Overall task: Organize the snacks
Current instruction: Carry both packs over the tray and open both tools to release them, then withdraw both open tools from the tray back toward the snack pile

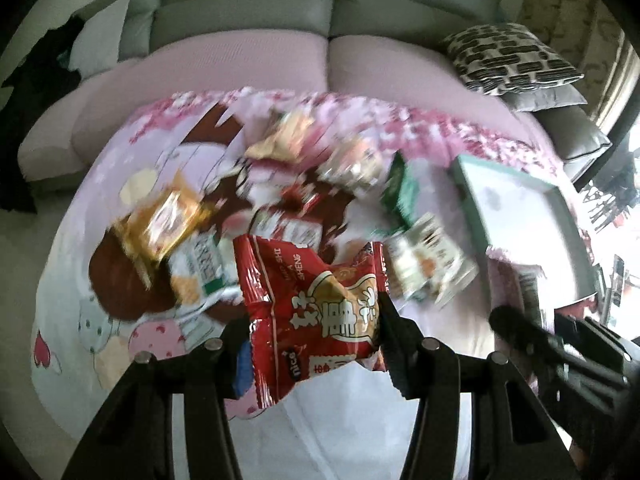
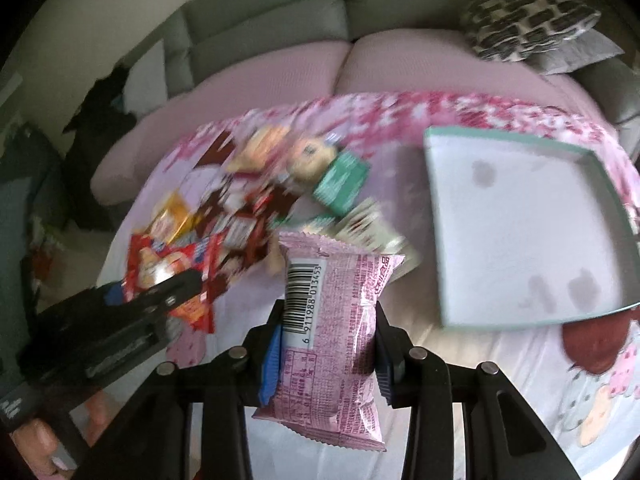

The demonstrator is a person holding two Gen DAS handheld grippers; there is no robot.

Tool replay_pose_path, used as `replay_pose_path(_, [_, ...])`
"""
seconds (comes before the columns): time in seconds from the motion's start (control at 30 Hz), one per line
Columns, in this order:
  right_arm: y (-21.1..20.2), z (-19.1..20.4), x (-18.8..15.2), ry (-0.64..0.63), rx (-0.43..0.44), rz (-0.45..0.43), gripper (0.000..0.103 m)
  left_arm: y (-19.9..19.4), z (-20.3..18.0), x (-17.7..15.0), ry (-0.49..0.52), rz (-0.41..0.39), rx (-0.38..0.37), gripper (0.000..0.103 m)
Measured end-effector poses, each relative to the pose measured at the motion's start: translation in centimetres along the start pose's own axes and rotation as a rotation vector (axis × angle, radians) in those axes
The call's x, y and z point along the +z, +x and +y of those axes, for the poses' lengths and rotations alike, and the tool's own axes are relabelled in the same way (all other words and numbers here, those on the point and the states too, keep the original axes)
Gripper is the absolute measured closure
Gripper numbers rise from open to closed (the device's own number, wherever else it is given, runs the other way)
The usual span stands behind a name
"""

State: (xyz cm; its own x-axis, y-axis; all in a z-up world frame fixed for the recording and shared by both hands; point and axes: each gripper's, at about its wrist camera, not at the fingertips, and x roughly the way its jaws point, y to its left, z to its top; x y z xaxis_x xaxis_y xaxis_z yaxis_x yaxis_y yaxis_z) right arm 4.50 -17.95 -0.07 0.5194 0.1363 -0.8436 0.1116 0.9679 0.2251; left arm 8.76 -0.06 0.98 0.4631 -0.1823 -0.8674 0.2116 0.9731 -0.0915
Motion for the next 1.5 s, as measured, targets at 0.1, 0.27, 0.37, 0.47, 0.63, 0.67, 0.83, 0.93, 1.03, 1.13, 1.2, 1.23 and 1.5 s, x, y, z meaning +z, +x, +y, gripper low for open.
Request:
replay_pose_path(0.1, [-0.5, -2.8, 1.7, 0.039, -0.060, -0.023, 0.062, 0.2, -2.2, 1.6, 0.042, 0.001, -0.053, 0.049])
replay_pose_path(0.27, [-0.5, -8.0, 4.0, 0.095, -0.162, -0.041, 0.062, 2.5, -6.3, 4.6, 0.106, 0.040, -0.093, 0.049])
replay_pose_path(0.37, [-0.1, -11.3, 5.1, 0.132, -0.211, -0.032, 0.062, 3.6, -9.1, 5.8, 0.155, 0.061, -0.119, 0.049])
replay_pose_path(0.47, [0.6, -14.3, 5.9, 0.161, -0.240, -0.016, 0.062, 4.9, -11.4, 7.1, 0.197, 0.075, -0.142, 0.049])
replay_pose_path(0.63, [2.0, -18.4, 7.6, 0.205, -0.298, 0.014, 0.062, 7.2, -15.3, 9.1, 0.253, 0.084, -0.172, 0.048])
replay_pose_path(0.67, [2.3, -19.1, 7.9, 0.210, -0.304, 0.021, 0.062, 7.6, -15.7, 9.3, 0.257, 0.085, -0.178, 0.048])
replay_pose_path(0.83, [4.0, -21.8, 8.9, 0.242, -0.338, 0.059, 0.062, 10.7, -19.0, 10.5, 0.297, 0.117, -0.167, 0.048])
replay_pose_path(0.93, [4.9, -23.2, 9.1, 0.259, -0.353, 0.079, 0.062, 11.8, -20.3, 11.1, 0.301, 0.126, -0.167, 0.048])
replay_pose_path(1.03, [5.6, -24.1, 9.3, 0.269, -0.365, 0.097, 0.062, 12.7, -21.8, 11.6, 0.308, 0.131, -0.168, 0.048])
replay_pose_path(1.13, [5.8, -24.8, 9.3, 0.284, -0.366, 0.105, 0.060, 13.2, -22.8, 12.0, 0.317, 0.135, -0.166, 0.048])
replay_pose_path(1.2, [5.8, -25.1, 9.3, 0.300, -0.345, 0.111, 0.057, 13.3, -23.2, 12.1, 0.317, 0.132, -0.167, 0.042])
replay_pose_path(1.23, [5.8, -25.3, 9.2, 0.308, -0.335, 0.114, 0.053, 13.3, -23.2, 12.1, 0.320, 0.130, -0.168, 0.036])
replay_pose_path(1.5, [4.9, -25.3, 8.8, 0.312, -0.324, 0.097, 0.032, 12.6, -22.4, 12.2, 0.280, 0.125, -0.201, 0.025])
